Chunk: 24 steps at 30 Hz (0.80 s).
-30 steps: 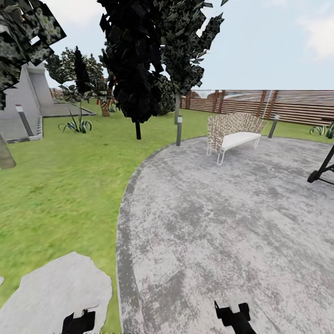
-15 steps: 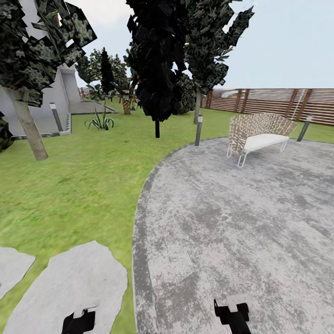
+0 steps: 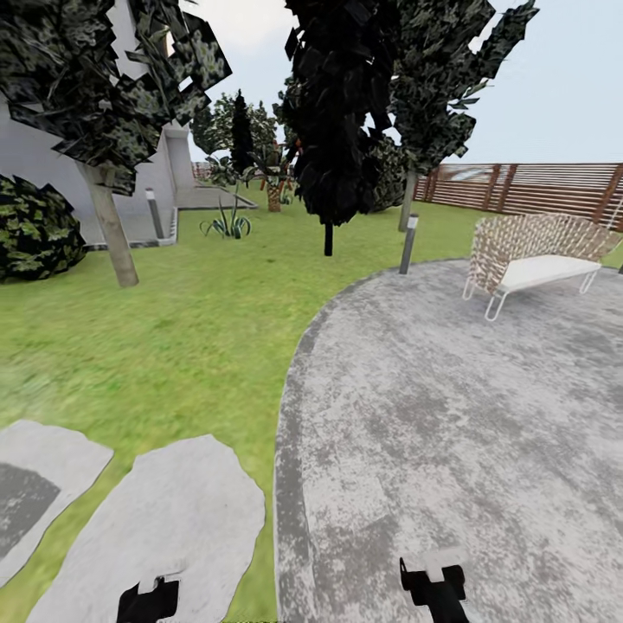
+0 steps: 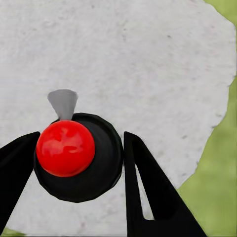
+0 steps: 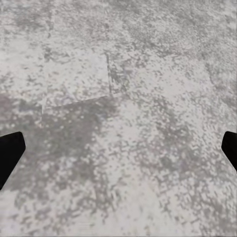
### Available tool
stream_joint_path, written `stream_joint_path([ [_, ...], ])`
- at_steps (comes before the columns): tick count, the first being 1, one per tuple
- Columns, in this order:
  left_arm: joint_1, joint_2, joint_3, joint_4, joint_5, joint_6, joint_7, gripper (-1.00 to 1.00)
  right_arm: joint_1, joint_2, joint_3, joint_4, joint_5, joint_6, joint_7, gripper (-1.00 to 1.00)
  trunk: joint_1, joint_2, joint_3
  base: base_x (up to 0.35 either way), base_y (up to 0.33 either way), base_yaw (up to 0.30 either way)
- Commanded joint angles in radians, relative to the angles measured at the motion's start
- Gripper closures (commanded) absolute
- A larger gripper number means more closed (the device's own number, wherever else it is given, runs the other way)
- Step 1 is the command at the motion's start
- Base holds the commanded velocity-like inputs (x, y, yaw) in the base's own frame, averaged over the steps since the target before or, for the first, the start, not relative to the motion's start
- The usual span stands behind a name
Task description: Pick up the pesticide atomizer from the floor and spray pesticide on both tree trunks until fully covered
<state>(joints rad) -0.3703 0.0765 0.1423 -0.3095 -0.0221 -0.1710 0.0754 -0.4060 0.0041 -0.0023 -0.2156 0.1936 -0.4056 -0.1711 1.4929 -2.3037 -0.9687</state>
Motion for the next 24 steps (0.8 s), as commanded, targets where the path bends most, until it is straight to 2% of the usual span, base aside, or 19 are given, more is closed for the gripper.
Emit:
stream_joint_path([
  [1, -0.001, -0.001, 0.002, 0.001, -0.002, -0.003, 0.003, 1.0, 0.0, -0.001, 0.0, 0.001, 0.01, -0.001, -0.008, -1.0, 0.0, 0.0, -0.001, 0.0, 0.0, 0.277],
  [10, -0.001, -0.003, 0.003, 0.001, 0.003, 0.001, 0.006, 1.0, 0.0, -0.017, -0.001, -0.002, 0.01, -0.007, -0.008, -1.0, 0.0, 0.0, -0.007, 0.0, 0.0, 0.277],
  [13, -0.001, -0.003, 0.003, 0.001, 0.004, 0.002, -0.003, 1.0, 0.0, -0.023, 0.001, 0.0, 0.01, -0.034, -0.008, -1.0, 0.0, 0.0, -0.009, 0.0, 0.0, 0.278],
  [24, -0.001, -0.004, 0.002, 0.0, 0.004, 0.001, -0.004, 1.0, 0.0, -0.021, 0.001, 0.002, 0.009, -0.045, -0.008, -1.0, 0.0, 0.0, -0.014, 0.0, 0.0, 0.278],
])
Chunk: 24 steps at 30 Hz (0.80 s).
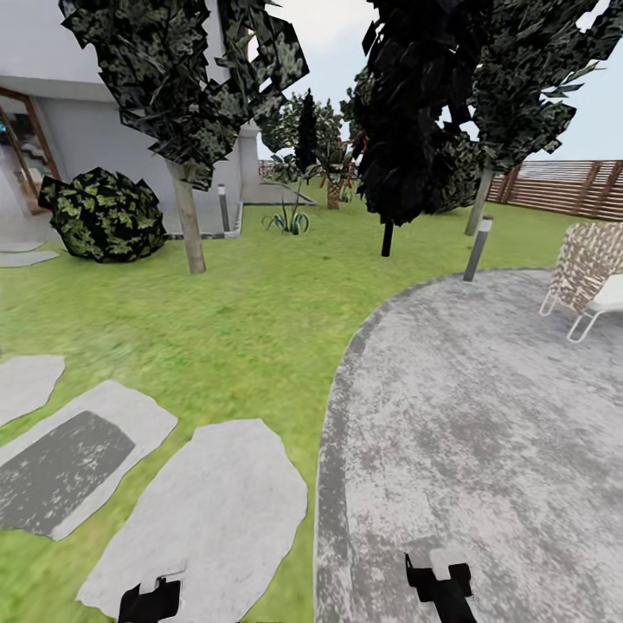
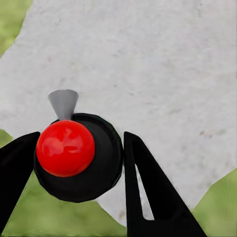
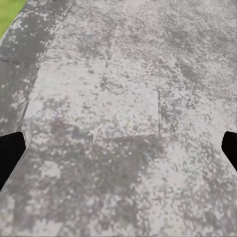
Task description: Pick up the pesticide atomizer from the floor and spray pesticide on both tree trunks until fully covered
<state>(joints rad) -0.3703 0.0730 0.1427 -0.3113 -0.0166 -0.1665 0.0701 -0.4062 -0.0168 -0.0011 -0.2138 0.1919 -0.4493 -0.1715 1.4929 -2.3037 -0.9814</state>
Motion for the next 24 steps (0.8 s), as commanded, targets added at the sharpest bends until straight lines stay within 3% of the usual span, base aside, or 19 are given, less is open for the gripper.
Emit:
stream_joint_path([
  [1, -0.001, 0.0, 0.002, 0.001, -0.002, -0.004, 0.002, 1.0, 0.0, 0.0, 0.0, 0.001, 0.011, -0.001, -0.008, -1.0, 0.0, 0.0, -0.001, 0.0, 0.0, 0.278],
  [8, -0.001, 0.003, 0.004, 0.003, -0.001, -0.003, 0.002, 1.0, 0.0, 0.0, 0.001, 0.001, 0.011, -0.001, -0.008, -1.0, 0.0, 0.0, -0.004, 0.096, 0.029, 0.278],
  [24, 0.0, 0.001, 0.005, 0.003, 0.0, -0.002, 0.002, 1.0, 0.0, 0.0, 0.001, 0.002, 0.012, 0.0, -0.008, -1.0, 0.0, 0.0, -0.01, 0.272, 0.182, 0.278],
])
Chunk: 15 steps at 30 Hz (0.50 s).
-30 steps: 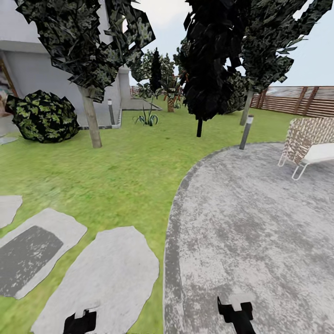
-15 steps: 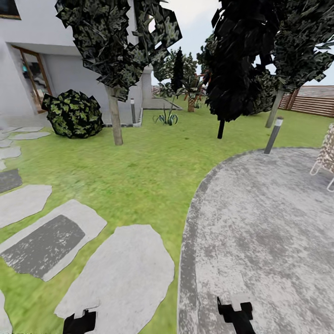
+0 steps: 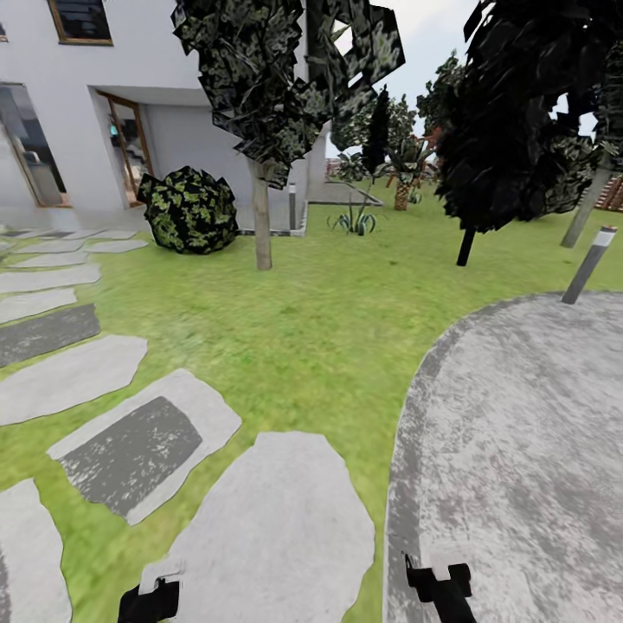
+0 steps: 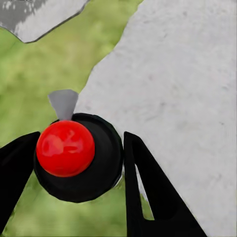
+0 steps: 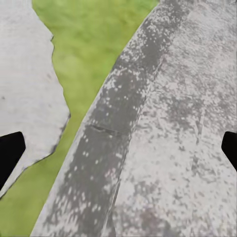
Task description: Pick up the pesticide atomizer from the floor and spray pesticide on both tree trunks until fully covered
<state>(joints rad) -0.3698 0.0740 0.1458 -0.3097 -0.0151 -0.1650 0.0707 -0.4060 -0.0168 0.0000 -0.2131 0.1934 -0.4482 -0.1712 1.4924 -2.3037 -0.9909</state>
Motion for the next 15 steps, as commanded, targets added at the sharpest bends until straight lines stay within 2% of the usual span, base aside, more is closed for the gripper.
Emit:
stream_joint_path([
  [1, -0.001, 0.0, 0.001, 0.001, -0.002, -0.004, 0.001, 1.0, 0.0, 0.0, 0.0, 0.001, 0.011, -0.001, -0.008, -1.0, 0.0, 0.0, -0.001, 0.28, 0.197, 0.278],
  [15, -0.001, 0.0, 0.001, 0.016, -0.002, -0.004, 0.0, 1.0, 0.0, 0.0, 0.0, 0.001, 0.011, -0.001, -0.008, -1.0, 0.0, 0.0, -0.007, 0.28, 0.199, 0.278],
])
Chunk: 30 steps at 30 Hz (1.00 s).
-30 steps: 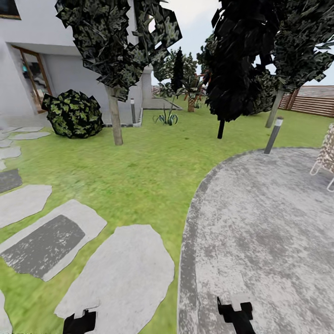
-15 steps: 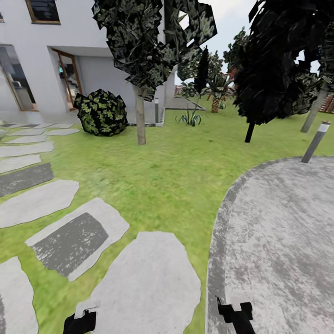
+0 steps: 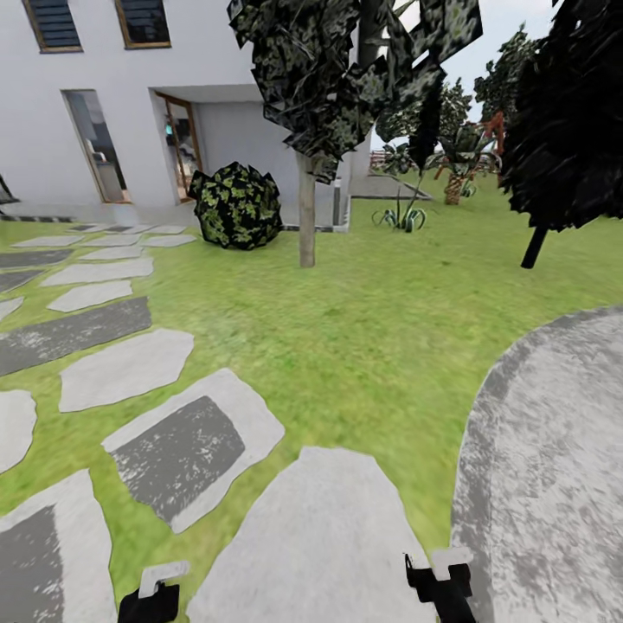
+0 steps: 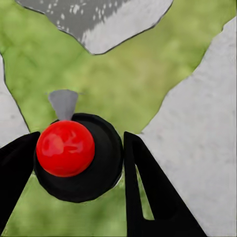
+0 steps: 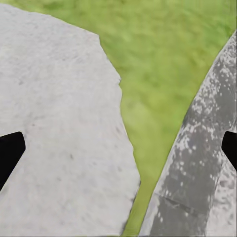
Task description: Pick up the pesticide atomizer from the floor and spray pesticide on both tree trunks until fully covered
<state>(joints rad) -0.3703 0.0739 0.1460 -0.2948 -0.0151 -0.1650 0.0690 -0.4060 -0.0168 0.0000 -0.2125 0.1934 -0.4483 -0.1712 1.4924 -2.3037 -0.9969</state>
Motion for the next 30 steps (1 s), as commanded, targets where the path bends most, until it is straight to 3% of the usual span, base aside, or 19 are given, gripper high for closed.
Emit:
stream_joint_path([
  [1, -0.001, 0.0, 0.001, 0.002, -0.002, -0.004, 0.002, 1.0, 0.0, 0.0, 0.0, 0.001, 0.011, -0.001, -0.008, -1.0, 0.0, 0.0, -0.001, 0.28, 0.199, 0.278],
  [30, -0.001, 0.0, 0.001, 0.002, -0.002, -0.004, 0.0, 1.0, 0.0, 0.0, 0.0, 0.001, 0.011, -0.001, -0.008, -1.0, 0.0, 0.0, -0.013, 0.287, 0.181, 0.278],
])
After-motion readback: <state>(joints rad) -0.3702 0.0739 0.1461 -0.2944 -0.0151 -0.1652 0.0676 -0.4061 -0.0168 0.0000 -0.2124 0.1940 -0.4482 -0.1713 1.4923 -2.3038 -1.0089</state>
